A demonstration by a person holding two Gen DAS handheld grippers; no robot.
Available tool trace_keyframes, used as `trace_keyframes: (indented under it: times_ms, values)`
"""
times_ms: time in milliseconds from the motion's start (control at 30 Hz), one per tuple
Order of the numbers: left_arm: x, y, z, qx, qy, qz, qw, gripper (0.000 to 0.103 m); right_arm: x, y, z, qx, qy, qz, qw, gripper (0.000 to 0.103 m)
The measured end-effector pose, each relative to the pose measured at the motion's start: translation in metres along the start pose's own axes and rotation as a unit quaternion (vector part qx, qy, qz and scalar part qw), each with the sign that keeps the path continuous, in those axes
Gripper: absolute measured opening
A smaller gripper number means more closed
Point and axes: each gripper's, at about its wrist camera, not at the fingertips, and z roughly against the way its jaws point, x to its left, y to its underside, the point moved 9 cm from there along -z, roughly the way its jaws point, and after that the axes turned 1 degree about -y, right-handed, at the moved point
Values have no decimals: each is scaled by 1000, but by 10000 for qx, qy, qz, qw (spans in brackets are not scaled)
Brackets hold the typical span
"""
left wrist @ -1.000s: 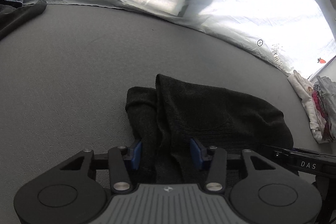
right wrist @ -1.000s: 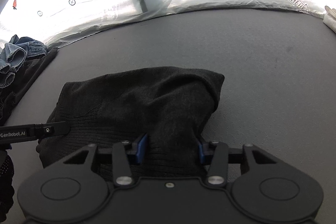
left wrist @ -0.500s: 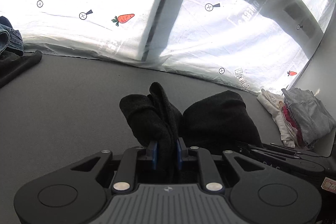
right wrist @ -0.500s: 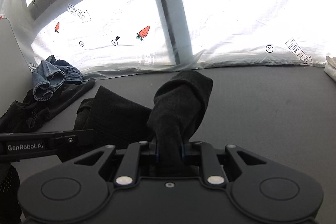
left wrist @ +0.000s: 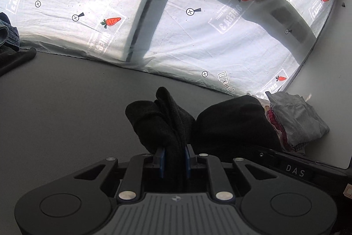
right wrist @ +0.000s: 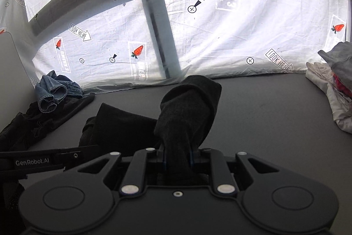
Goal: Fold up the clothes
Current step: 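Carry the folded sweater with both tools onto the stack of folded clothes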
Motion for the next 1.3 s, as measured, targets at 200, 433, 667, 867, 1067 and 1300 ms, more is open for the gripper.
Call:
trace_keyframes:
  times_ms: [200,433,667,867,1067,1300]
  values:
    - [-42,4,-20,172,730,-116,9971,18,-41,-4,41,-117,766,-337,9964,18]
    - [-124,-6,-40,151,1499,-443,9876,18,-94,-19,94,-540,1552,-351,9858,18]
    - [-224,-19,-60,-231,1741,-683,9821,18,-161,-43,128,-1042,1744,-373,9784,18]
    - [-309,-17,-93,-626,1487,-448,9859,18,-232,-70,140,-1312,1369,-135,9818,18]
    - [-396,-19,-125,-847,1401,-264,9862,19,-314,-94,150,-1504,1198,157,9812,18]
    - [-500,-47,-167,-961,1596,-432,9815,19,-399,-147,145,-1746,1344,461,9743,17]
